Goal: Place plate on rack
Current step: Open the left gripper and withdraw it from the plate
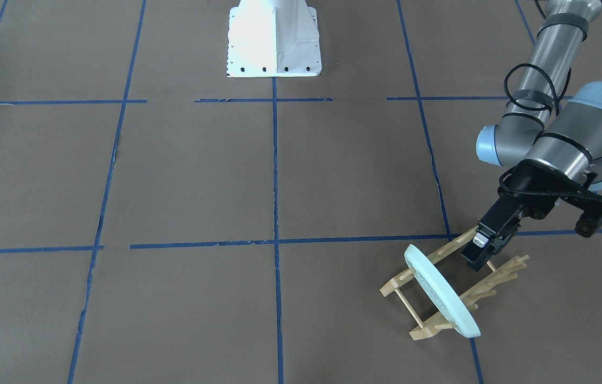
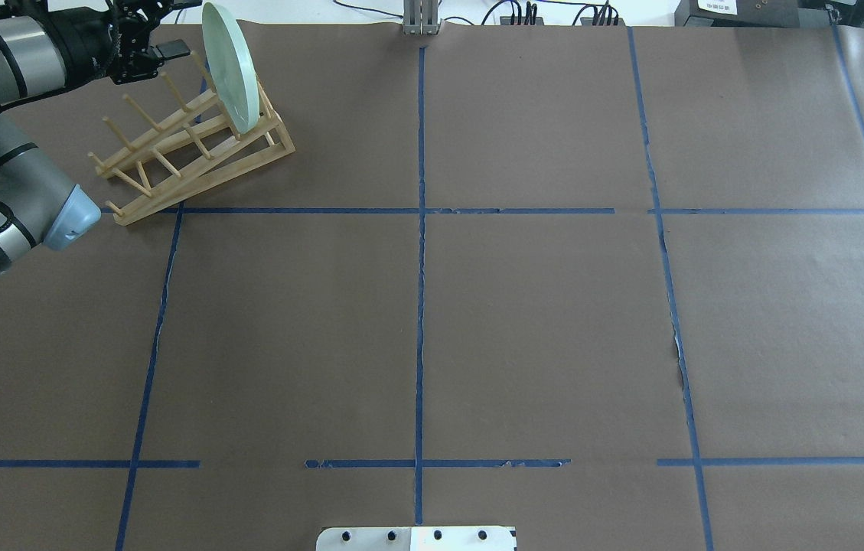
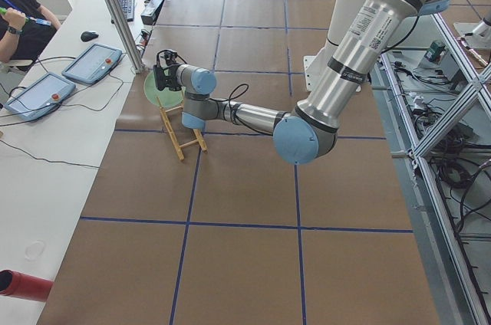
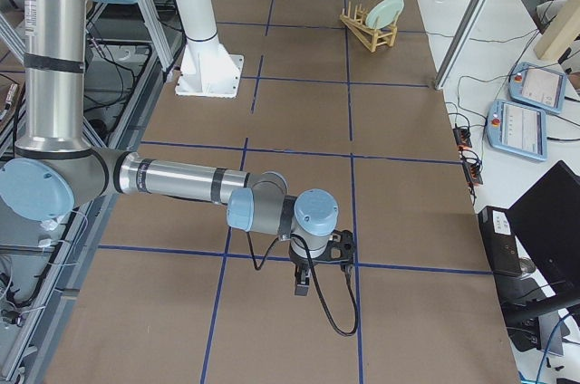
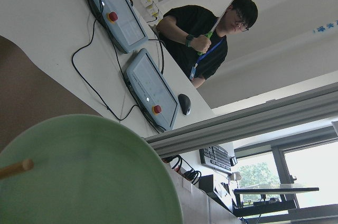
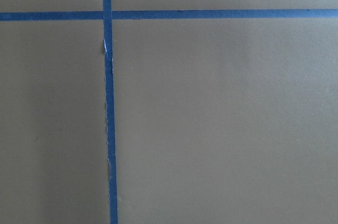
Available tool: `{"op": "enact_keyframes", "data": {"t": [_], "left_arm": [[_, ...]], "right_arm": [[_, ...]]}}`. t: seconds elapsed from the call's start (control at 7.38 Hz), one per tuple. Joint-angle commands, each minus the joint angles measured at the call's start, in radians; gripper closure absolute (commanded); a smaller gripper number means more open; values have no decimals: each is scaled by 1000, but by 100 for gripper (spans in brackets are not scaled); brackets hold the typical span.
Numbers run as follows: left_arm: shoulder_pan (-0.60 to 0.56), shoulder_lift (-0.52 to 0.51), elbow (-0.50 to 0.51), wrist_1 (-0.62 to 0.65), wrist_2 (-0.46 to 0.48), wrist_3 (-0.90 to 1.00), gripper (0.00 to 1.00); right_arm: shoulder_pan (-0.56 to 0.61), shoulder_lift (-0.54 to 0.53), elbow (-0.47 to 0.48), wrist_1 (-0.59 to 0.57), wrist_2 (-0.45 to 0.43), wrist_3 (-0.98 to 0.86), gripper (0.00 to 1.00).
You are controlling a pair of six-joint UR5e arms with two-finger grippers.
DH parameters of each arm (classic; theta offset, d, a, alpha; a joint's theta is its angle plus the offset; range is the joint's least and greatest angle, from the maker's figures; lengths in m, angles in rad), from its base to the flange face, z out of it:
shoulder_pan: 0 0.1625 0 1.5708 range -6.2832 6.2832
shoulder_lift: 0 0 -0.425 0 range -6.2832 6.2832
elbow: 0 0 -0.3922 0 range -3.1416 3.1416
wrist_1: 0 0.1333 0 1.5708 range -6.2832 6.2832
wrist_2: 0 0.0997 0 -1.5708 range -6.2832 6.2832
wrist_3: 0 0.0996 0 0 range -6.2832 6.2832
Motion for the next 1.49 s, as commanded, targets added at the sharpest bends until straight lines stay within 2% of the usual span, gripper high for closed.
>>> {"op": "enact_keyframes", "data": {"t": [0.0,0.27,0.41,0.68,0.95,1.22,1.36], "left_arm": [[-16,50,-41,42,-8,161,0],[-69,128,-180,249,-89,409,0],[-109,206,-266,323,-118,532,0],[-239,344,-422,497,-251,792,0],[-310,490,-580,685,-280,1032,0],[-370,573,-586,760,-281,1266,0],[-425,576,-589,894,-281,1445,0]], "right_arm": [[0,0,-1,1,0,0,0],[0,0,-1,1,0,0,0],[0,0,-1,1,0,-1,0],[0,0,-1,1,0,0,0],[0,0,0,1,0,0,0],[0,0,-1,1,0,0,0],[0,0,0,1,0,0,0]]}}
